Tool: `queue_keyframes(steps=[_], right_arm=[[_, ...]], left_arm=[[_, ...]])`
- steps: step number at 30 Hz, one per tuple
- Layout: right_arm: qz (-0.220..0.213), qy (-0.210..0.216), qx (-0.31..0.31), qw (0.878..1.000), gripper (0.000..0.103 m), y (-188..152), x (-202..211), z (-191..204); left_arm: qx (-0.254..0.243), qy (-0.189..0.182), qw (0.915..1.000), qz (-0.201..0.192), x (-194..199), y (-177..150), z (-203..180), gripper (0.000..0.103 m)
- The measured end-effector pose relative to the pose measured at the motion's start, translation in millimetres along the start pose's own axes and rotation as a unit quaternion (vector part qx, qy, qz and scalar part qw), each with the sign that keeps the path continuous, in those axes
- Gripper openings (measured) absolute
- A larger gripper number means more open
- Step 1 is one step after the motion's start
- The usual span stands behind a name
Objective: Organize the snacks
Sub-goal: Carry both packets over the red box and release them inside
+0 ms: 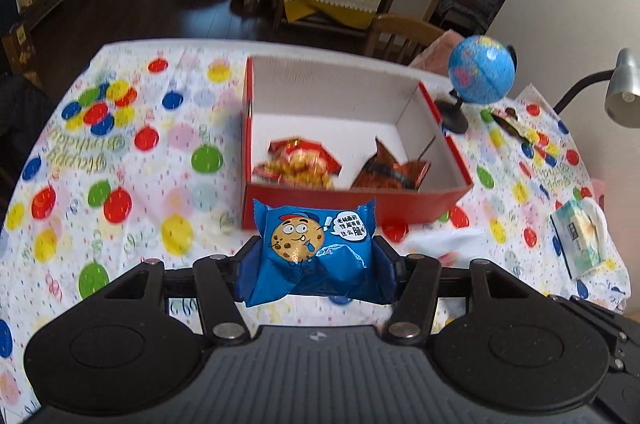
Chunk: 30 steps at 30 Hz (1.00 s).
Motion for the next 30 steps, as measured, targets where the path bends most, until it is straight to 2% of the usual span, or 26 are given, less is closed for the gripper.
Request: queue_keyframes(steps=[3,6,8,10,14,17,19,20,30], right_arm=[[-0.009,0.006,0.006,1.000,0.004,14,-5,3],[-0.010,0.006,0.018,1.000,0.003,20,-13,4],[0.007,0.023,0.028,0.999,0.010,16,-21,6],[0.020,0.022,0.037,0.999,0.022,9,-30,6],[0.067,0.033,0.034,0.997,0.024,-14,-50,8],[0.096,0.035,0.029,0.994,0.044,-31,-65,9],[0.114,0.034,0.024,0.993,0.067,-43,-74,10],[0.120,0.033,0.024,0.992,0.070,-49,-78,11],[0.175,0.006,0.050,0.983,0.068,-87,-125,23]], left_arm=[[-0.005,0.004,0.9999,-0.009,0,11,-2,0.057],[-0.001,0.008,0.9999,-0.014,0,17,2,0.057],[0.007,0.007,0.9999,-0.011,-2,16,6,0.057],[0.010,0.012,0.9998,-0.009,-4,12,11,0.057],[0.024,0.018,0.9995,0.002,-13,2,22,0.057],[0.032,0.026,0.9991,0.012,-20,-8,30,0.057],[0.037,0.029,0.9987,0.018,-22,-14,35,0.057],[0.038,0.031,0.9986,0.020,-23,-16,36,0.057],[0.042,0.053,0.9972,0.033,-30,-28,48,0.057]])
Point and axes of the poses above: each gripper's, at about its wrist camera, not at the fingertips, and x roughly against the way its jaws point, z to its left, y to its top, the point moved 10 cm from there along -x, roughly the way its jaws point, and after that the axes turned 11 degrees about -y, right-handed, at the moved point
